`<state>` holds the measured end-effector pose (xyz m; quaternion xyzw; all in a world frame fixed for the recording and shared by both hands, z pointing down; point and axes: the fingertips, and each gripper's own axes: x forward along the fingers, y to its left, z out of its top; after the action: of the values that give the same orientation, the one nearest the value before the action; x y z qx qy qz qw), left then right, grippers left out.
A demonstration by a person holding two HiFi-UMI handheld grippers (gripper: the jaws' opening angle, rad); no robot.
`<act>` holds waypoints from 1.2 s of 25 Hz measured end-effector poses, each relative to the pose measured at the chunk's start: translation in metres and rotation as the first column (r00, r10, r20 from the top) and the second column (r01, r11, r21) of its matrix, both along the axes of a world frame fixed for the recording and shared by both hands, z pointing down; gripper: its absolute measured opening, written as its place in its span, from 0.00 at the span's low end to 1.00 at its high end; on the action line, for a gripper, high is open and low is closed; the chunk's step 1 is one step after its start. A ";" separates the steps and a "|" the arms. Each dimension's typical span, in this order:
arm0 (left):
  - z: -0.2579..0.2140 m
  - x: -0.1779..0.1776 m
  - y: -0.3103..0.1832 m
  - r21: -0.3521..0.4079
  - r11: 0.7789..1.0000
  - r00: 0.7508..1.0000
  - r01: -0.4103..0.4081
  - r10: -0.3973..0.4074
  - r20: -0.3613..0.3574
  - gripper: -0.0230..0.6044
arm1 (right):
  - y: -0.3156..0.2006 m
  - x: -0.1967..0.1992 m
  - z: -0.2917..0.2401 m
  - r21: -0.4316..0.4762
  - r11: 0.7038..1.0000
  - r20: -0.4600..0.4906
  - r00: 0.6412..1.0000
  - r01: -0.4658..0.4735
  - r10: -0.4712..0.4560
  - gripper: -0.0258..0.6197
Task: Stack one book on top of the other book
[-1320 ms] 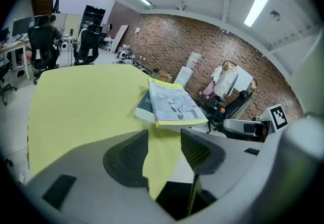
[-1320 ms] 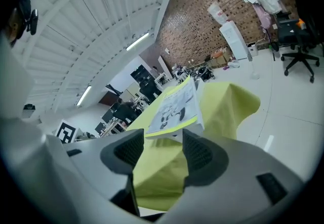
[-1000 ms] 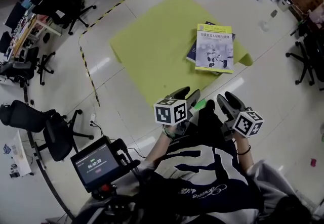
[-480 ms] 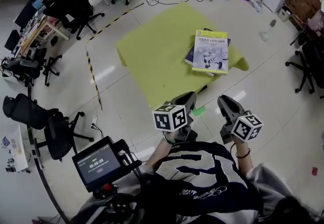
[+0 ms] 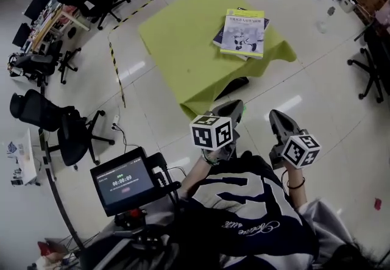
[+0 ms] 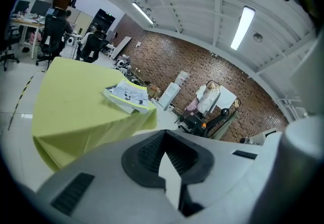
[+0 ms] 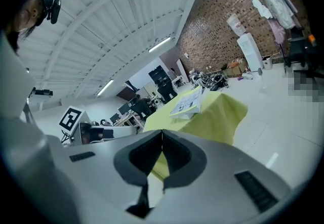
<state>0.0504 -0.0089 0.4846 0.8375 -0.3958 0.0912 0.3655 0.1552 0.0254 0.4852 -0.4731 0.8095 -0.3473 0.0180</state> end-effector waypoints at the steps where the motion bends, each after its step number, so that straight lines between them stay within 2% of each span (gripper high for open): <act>1: 0.003 0.006 0.012 -0.007 1.000 1.000 -0.010 0.010 0.009 0.04 | 0.009 0.004 0.003 -0.007 1.000 0.002 1.000 -0.002 0.002 0.04; 7: 0.012 0.020 0.056 -0.023 0.999 0.999 -0.030 0.031 0.045 0.04 | 0.040 0.002 0.016 -0.033 0.998 0.022 0.999 0.045 -0.044 0.03; 17: 0.008 0.001 0.060 -0.001 1.000 0.998 -0.001 0.001 0.070 0.04 | 0.046 -0.039 0.008 -0.001 0.990 0.054 0.988 0.143 -0.143 0.03; 23: 0.003 -0.035 0.049 0.018 1.000 0.996 0.008 -0.009 0.087 0.04 | 0.036 -0.072 0.000 0.009 0.988 0.058 0.987 0.151 -0.152 0.03; 30: 0.000 -0.079 0.029 0.028 0.999 0.998 0.044 -0.046 0.053 0.04 | 0.025 -0.105 -0.005 0.012 0.987 0.061 0.985 0.159 -0.160 0.03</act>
<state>-0.0291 0.0203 0.4850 0.8304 -0.4256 0.1002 0.3454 0.0504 0.0505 0.4802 -0.3956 0.8451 -0.3591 0.0171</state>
